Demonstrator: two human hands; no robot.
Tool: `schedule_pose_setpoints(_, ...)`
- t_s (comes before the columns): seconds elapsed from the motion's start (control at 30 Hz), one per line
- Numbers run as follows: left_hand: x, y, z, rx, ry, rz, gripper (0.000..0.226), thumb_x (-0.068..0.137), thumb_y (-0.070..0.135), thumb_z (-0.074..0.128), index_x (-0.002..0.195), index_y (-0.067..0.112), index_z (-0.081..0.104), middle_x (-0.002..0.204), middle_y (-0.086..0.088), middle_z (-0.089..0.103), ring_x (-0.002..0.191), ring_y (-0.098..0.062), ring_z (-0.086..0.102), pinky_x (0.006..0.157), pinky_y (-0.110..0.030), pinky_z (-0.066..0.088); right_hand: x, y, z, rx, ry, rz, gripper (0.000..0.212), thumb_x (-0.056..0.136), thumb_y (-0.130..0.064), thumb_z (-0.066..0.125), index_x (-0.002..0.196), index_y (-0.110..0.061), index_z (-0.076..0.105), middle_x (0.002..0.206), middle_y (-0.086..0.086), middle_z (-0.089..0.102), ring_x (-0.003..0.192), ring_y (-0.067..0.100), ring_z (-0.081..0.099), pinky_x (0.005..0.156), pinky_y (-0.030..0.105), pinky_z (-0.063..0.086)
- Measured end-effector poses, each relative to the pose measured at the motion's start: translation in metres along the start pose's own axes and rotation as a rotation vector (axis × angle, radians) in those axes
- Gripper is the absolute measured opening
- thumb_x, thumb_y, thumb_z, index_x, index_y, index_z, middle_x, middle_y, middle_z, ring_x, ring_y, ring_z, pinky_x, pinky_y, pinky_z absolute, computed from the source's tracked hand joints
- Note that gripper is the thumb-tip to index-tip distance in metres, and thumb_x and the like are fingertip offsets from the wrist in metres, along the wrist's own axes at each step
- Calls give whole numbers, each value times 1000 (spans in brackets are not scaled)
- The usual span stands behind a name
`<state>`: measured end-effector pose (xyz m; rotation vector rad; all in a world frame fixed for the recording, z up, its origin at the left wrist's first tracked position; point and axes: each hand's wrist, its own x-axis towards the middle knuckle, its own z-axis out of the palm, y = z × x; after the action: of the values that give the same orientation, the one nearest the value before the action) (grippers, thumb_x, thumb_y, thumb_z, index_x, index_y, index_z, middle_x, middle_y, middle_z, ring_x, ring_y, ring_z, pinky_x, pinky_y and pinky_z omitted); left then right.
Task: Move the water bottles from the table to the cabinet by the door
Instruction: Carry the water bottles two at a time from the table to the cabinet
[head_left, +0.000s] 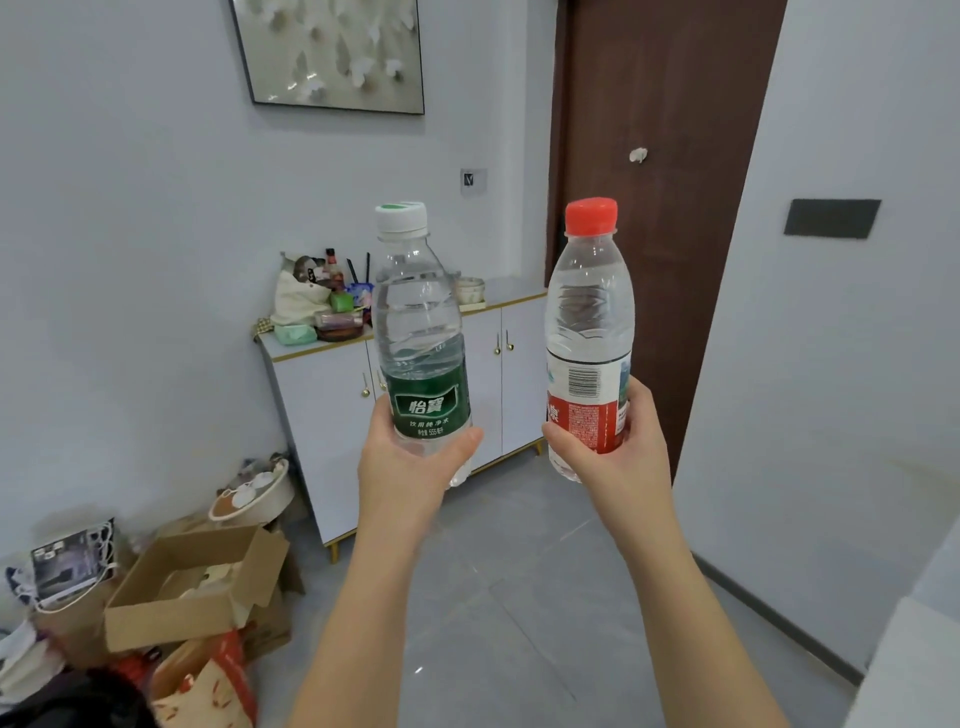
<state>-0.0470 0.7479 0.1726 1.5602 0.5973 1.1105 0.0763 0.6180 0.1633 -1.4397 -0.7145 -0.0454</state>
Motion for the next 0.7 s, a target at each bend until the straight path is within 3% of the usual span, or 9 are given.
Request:
schedule_pose_setpoints(0.17, 63, -28, 4, -1, -38, -20, 50, 67, 17, 86, 98, 42, 57, 94, 22, 70, 94, -5, 66, 88, -42, 55, 43, 25, 31, -34, 33, 32, 74, 76, -19, 82, 137, -28, 42, 114, -21, 56, 100, -12, 56, 67, 4, 49)
schedule_pose_setpoints(0.33, 136, -57, 8, -23, -91, -28, 52, 59, 25, 86, 101, 38, 58, 96, 17, 71, 93, -7, 67, 86, -42, 56, 92, 54, 74, -41, 117, 34, 73, 76, -20, 82, 137, -27, 43, 122, -10, 59, 108, 6, 60, 78, 17, 52)
schedule_pose_setpoints(0.57, 237, -84, 9, -67, -173, -18, 52, 67, 13, 86, 102, 38, 57, 98, 16, 70, 92, -6, 67, 83, -35, 55, 161, 78, 132, -30, 207, 37, 67, 76, -17, 81, 129, -34, 44, 108, -23, 57, 92, -18, 57, 63, 4, 48)
schedule_pose_setpoints(0.7, 275, -101, 18, -92, -183, -39, 52, 68, 12, 85, 103, 37, 57, 99, 16, 69, 91, -2, 66, 83, -32, 54, 193, 96, 149, -45, 230, 49, 66, 75, -16, 82, 128, -33, 46, 107, -21, 60, 92, -14, 59, 66, 6, 49)
